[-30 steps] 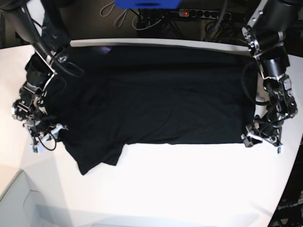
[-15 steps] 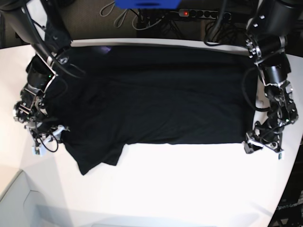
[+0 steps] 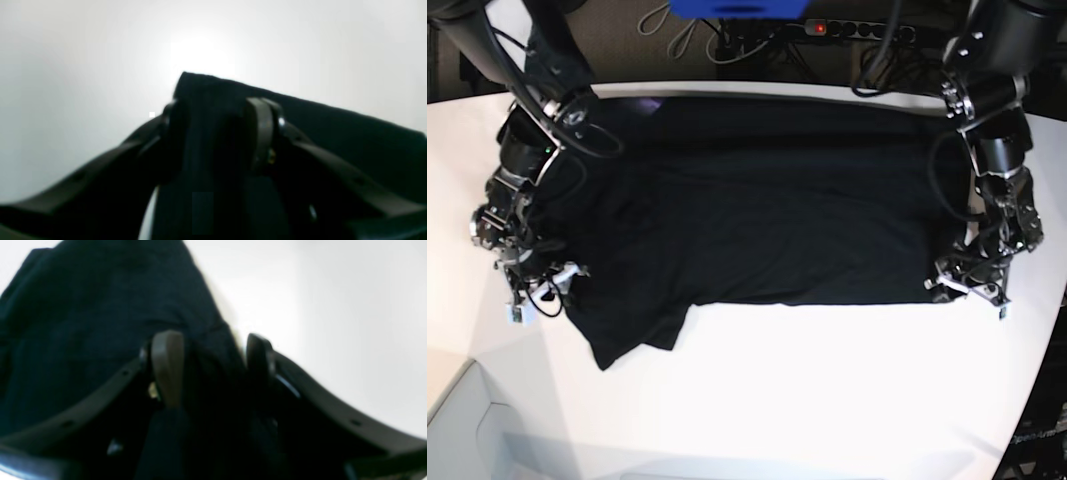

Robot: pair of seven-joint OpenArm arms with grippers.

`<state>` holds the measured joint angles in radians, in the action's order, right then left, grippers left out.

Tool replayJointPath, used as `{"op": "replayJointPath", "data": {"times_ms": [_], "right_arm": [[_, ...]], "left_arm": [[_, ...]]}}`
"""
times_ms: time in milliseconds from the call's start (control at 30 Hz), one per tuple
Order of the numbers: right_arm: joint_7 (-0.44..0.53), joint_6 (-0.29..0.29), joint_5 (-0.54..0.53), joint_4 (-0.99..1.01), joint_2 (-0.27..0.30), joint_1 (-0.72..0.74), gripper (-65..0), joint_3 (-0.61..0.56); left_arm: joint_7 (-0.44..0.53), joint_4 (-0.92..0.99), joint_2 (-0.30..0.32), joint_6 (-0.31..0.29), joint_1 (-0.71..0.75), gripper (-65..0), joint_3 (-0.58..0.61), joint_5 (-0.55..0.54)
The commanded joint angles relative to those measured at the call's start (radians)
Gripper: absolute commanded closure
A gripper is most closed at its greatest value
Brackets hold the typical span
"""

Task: Layout the t-shirt on the table in an organized manner, then fold the t-shirt properly
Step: 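Lower both grippers to the shirt hem corners and grasp them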

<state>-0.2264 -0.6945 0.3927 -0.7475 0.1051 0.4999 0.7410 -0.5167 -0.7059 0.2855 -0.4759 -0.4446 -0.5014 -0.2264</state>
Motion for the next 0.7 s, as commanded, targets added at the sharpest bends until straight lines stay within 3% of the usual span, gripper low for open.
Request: {"op": "replayJointPath", "data": {"times_ms": [0,300,467,667], "right_arm": [[-0.049,-0.004,0.024,-0.002,0.002,0.007,-31.0,-0.002],[-0.049,-0.004,0.024,0.000,0.005,0.007,-31.0,-0.002],[-0.049,-0.004,0.024,0.000,0.005,0.000,-31.0,-0.002],[-0.049,-0.004,0.024,0.000,0.005,-0.019,-31.0,-0.002]], "left_arm": [[0.010,-0.014,0.008,-0.007,-0.033,-27.1,-0.003,0.011],[0.010,-0.024,-0.006,-0.005,-0.033,-27.1,-0.007,0.049],[0.054,-0.024,0.001,0.124,-0.033,-27.2,-0.001,0.049],[0.097,-0.010,-0.007,0.134,-0.032,-27.2,0.000,0.051]]}}
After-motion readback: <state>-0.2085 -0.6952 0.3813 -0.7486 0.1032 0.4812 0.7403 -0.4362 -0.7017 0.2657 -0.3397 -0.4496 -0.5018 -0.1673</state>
